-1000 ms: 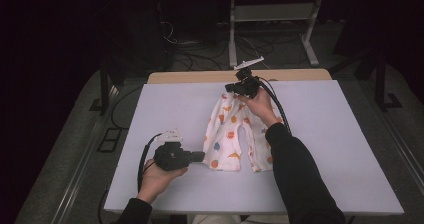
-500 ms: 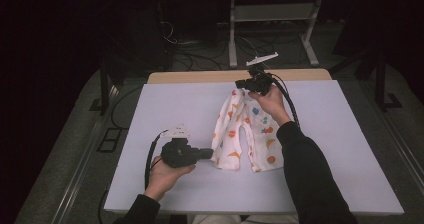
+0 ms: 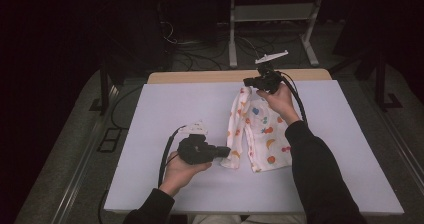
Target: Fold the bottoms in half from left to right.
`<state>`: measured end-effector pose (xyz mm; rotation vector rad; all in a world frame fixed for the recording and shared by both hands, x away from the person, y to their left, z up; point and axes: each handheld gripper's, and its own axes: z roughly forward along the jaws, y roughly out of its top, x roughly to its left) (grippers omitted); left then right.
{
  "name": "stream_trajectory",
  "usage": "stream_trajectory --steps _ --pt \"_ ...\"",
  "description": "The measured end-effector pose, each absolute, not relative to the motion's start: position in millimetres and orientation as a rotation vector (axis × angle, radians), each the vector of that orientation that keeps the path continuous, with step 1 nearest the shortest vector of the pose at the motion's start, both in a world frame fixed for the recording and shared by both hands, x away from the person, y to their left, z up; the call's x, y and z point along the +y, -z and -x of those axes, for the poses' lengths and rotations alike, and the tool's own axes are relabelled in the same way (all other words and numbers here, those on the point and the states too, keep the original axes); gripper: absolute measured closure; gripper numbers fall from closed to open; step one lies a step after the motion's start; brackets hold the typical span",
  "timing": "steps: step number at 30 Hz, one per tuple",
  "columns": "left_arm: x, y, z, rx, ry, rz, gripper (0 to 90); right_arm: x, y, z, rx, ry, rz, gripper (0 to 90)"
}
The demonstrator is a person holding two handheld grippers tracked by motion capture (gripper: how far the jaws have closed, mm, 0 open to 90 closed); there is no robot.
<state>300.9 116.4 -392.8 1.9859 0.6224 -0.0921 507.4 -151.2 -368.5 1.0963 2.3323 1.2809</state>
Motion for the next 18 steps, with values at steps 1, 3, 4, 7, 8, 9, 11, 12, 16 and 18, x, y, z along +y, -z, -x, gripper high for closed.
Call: stream_trajectory --steps 1,3,4,7,8,9,11,12,16,18 --pt "114.6 392.4 -301.2 0.619 0.094 -1.985 88.3 -153.2 367.8 -507.4 2.33 -1.28 -1.094 89.1" --pt "109.8 391.5 -302.1 0.611 0.094 -1.987 88.3 -156.2 366.2 -507.1 2.325 -1.278 -1.094 89.0" --pt "106.7 391.1 -302.6 0.611 0.098 -1.985 88.3 -157.9 365.1 -506.9 2.322 -1.278 -1.098 89.0" --pt "99.9 390.1 -304.2 0.603 0.107 -1.985 88.3 -164.0 361.7 -506.8 2.313 -1.279 -1.098 89.0" --pt "97.2 389.7 -304.6 0.599 0.109 -1.987 88.3 -165.7 361.0 -507.0 2.313 -1.279 -1.096 89.0" --pt "94.2 389.3 -305.1 0.594 0.111 -1.99 88.3 -167.7 360.2 -507.0 2.314 -1.279 -1.098 89.0" --pt "88.4 388.7 -306.2 0.588 0.114 -1.993 88.3 -171.5 359.3 -507.5 2.31 -1.273 -1.098 89.0" --pt "85.5 388.6 -306.8 0.584 0.116 -1.991 88.3 -173.6 359.2 -508.0 2.313 -1.276 -1.098 89.0" --pt "72.7 388.6 -309.3 0.576 0.129 -1.995 88.3 -179.6 360.3 -509.3 2.317 -1.263 -1.106 89.0" --pt "67.4 388.8 -309.8 0.575 0.128 -1.997 88.3 -182.1 361.7 -509.8 2.324 -1.261 -1.106 89.0"
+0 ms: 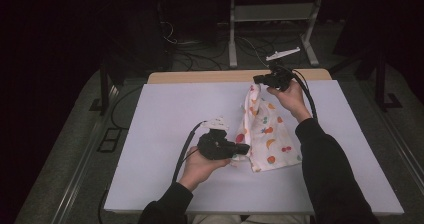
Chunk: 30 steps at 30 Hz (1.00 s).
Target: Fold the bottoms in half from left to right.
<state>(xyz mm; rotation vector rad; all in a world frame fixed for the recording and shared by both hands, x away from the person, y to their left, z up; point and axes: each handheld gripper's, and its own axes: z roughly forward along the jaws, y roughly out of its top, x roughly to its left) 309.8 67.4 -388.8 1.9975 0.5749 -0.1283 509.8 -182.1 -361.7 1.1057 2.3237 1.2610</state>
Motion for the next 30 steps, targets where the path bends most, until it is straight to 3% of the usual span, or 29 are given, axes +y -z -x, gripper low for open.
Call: stream_trajectory --steps 30 --pt "0.2 417.0 -320.3 0.589 0.216 -2.016 88.3 -210.5 395.5 -524.7 2.379 -1.41 -0.985 88.8"
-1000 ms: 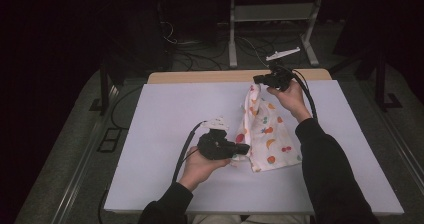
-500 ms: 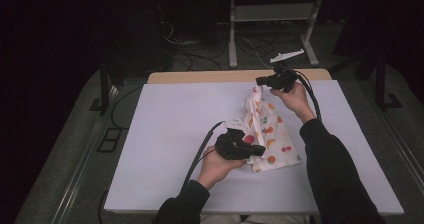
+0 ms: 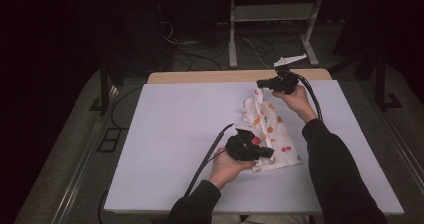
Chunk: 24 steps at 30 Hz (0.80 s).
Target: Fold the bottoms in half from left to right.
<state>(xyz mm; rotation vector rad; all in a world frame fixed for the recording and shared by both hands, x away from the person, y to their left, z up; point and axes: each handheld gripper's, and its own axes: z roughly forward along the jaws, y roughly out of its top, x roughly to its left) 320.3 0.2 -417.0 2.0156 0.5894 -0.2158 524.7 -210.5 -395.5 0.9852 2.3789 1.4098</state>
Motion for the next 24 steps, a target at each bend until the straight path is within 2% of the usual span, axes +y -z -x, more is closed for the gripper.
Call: stream_trajectory --steps 24 --pt "-42.1 441.9 -328.9 0.613 0.251 -2.058 88.3 -227.8 418.2 -530.8 2.408 -1.39 -1.016 88.4"
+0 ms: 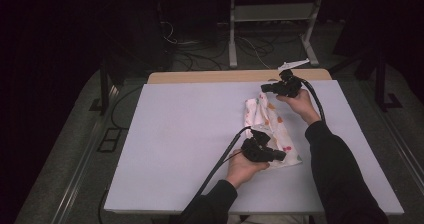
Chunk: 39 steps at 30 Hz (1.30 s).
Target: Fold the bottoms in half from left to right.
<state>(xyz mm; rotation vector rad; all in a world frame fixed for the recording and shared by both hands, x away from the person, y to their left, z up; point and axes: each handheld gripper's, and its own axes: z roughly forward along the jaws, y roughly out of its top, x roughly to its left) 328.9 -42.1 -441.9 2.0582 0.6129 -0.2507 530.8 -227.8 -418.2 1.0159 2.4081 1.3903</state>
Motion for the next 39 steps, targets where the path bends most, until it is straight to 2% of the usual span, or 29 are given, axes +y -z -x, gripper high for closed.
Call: stream_trajectory --steps 39 --pt "-88.0 455.7 -341.4 0.693 0.294 -2.12 88.2 -237.6 425.8 -529.5 2.413 -1.346 -1.017 88.4"
